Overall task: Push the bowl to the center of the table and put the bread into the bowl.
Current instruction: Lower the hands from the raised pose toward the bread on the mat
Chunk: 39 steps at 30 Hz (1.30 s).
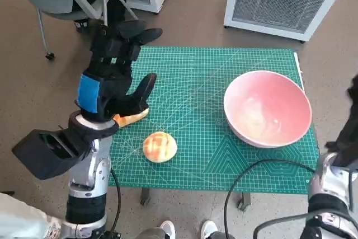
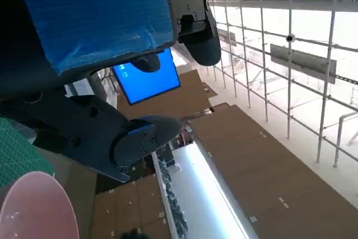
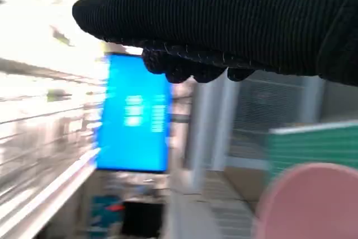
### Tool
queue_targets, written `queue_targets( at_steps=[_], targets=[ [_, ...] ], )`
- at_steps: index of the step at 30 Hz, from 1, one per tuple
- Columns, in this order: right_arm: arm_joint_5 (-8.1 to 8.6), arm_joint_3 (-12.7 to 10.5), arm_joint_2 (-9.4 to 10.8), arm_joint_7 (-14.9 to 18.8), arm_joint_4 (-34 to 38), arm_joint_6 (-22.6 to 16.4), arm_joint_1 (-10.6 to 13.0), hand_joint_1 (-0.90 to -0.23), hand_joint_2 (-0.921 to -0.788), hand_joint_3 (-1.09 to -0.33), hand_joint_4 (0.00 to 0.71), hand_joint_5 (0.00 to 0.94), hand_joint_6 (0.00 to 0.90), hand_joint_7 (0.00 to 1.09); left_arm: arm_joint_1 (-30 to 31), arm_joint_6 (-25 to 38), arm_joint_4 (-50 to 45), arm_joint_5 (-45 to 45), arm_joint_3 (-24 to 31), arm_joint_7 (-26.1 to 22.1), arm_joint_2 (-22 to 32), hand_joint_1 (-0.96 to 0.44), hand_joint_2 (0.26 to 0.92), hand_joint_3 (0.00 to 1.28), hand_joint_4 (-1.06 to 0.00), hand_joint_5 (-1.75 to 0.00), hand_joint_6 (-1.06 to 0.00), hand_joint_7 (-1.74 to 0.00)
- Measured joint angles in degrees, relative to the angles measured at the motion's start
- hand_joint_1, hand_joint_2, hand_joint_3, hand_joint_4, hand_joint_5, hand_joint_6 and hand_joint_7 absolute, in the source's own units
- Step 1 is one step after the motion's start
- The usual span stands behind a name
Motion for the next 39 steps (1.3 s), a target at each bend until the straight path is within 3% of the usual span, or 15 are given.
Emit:
queue_targets(
  at_steps=[15,20,39],
  targets=[
    [0.33,1.45,4.33,3.85,4.28,8.01,-2.70,-0.426,-0.921,-0.692,0.387,0.001,0.144,0.48,0.63,0.34,-0.63,-0.65,0.93,-0.01,0.86,-0.27,0.697,0.74,0.00,-0.96,0.00,-1.08],
    [1.54,1.37,6.20,5.18,4.77,10.03,-3.91,-0.410,-0.921,-0.696,0.389,0.002,0.145,0.50,1.04,0.49,-1.27,-0.70,1.50,0.09,1.11,-0.28,0.700,0.73,0.00,-0.97,0.00,-1.08],
    [1.66,4.40,11.62,6.50,5.50,13.14,-8.22,-0.412,-0.921,-0.668,0.422,0.016,0.133,0.54,3.59,0.50,-3.83,0.77,2.45,2.06,1.60,-0.28,0.714,0.68,0.00,-0.97,0.00,-1.09]
  ],
)
